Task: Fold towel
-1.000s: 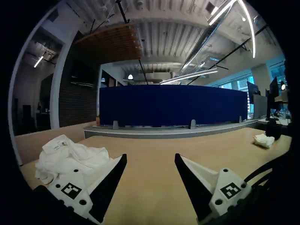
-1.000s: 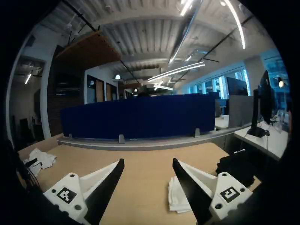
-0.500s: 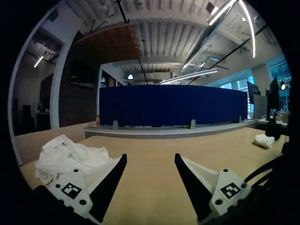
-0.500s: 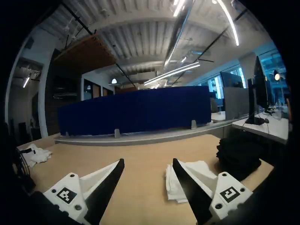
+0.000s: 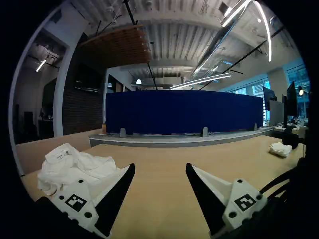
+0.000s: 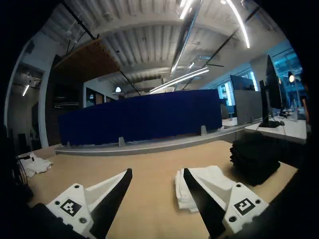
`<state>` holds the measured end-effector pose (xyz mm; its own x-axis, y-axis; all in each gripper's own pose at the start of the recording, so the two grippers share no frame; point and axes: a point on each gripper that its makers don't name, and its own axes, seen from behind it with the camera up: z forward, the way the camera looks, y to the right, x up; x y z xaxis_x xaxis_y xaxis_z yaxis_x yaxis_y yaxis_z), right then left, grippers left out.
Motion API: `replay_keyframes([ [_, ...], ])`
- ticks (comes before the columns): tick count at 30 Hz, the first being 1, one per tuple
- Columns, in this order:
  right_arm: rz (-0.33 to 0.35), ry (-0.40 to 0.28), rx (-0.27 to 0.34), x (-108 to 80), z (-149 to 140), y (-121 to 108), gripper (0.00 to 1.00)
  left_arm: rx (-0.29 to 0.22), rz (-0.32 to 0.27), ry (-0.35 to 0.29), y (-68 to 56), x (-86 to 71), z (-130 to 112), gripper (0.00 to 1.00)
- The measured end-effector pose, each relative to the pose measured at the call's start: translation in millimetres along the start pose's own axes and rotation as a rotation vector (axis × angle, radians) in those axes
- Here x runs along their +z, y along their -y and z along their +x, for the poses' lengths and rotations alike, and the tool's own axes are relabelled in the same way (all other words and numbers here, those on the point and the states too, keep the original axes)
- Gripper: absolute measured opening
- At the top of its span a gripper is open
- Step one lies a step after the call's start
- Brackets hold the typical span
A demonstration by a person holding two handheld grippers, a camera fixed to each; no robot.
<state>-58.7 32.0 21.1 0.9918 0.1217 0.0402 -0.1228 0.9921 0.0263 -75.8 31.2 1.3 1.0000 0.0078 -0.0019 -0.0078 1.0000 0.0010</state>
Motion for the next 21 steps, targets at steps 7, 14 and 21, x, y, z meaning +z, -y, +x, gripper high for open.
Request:
replay_keyframes([
  [7,-0.003,-0.009,-0.009,-1.2,0.7,5.1,1.0,0.0,0.0,0.0,-0.2,0.0,0.5,0.94],
  [14,-0.001,-0.015,-0.005,0.4,-1.5,7.4,1.0,0.0,0.0,0.0,-0.3,-0.6,0.3,0.94],
  [21,0.0,-0.023,-0.036,-2.2,-1.9,9.5,1.0,0.0,0.0,0.0,-0.1,0.0,0.6,0.94],
])
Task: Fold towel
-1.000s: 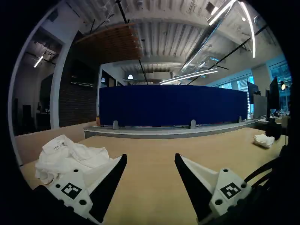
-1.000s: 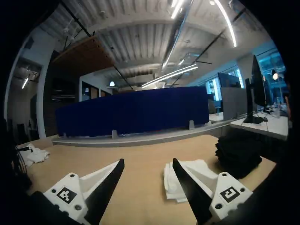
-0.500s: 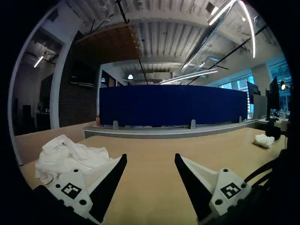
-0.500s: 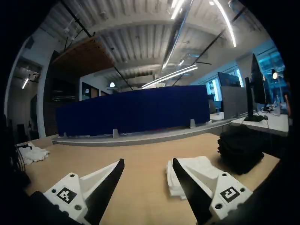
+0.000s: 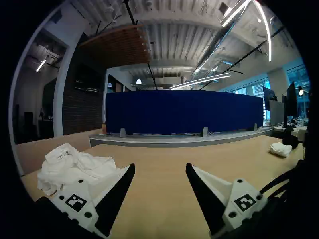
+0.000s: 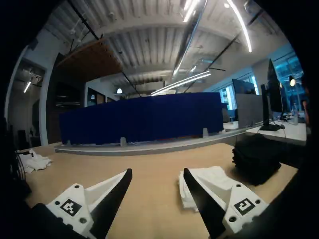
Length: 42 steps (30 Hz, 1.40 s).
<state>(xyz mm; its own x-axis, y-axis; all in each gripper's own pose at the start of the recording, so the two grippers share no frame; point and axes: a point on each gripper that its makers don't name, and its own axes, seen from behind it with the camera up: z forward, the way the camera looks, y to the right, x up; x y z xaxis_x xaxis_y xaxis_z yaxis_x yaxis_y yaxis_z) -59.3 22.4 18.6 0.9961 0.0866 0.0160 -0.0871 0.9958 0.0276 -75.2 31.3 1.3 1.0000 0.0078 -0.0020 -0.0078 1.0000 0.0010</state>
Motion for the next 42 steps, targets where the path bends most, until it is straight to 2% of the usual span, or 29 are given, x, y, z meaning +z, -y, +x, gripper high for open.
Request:
replay_keyframes([
  [12,-0.006,0.005,-0.095,-1.6,-4.0,11.9,1.0,0.0,0.0,0.0,-0.3,-0.3,0.0,0.94],
  [42,-0.017,0.005,-0.09,1.0,-3.4,9.1,1.0,0.0,0.0,0.0,0.9,-0.4,0.1,0.94],
])
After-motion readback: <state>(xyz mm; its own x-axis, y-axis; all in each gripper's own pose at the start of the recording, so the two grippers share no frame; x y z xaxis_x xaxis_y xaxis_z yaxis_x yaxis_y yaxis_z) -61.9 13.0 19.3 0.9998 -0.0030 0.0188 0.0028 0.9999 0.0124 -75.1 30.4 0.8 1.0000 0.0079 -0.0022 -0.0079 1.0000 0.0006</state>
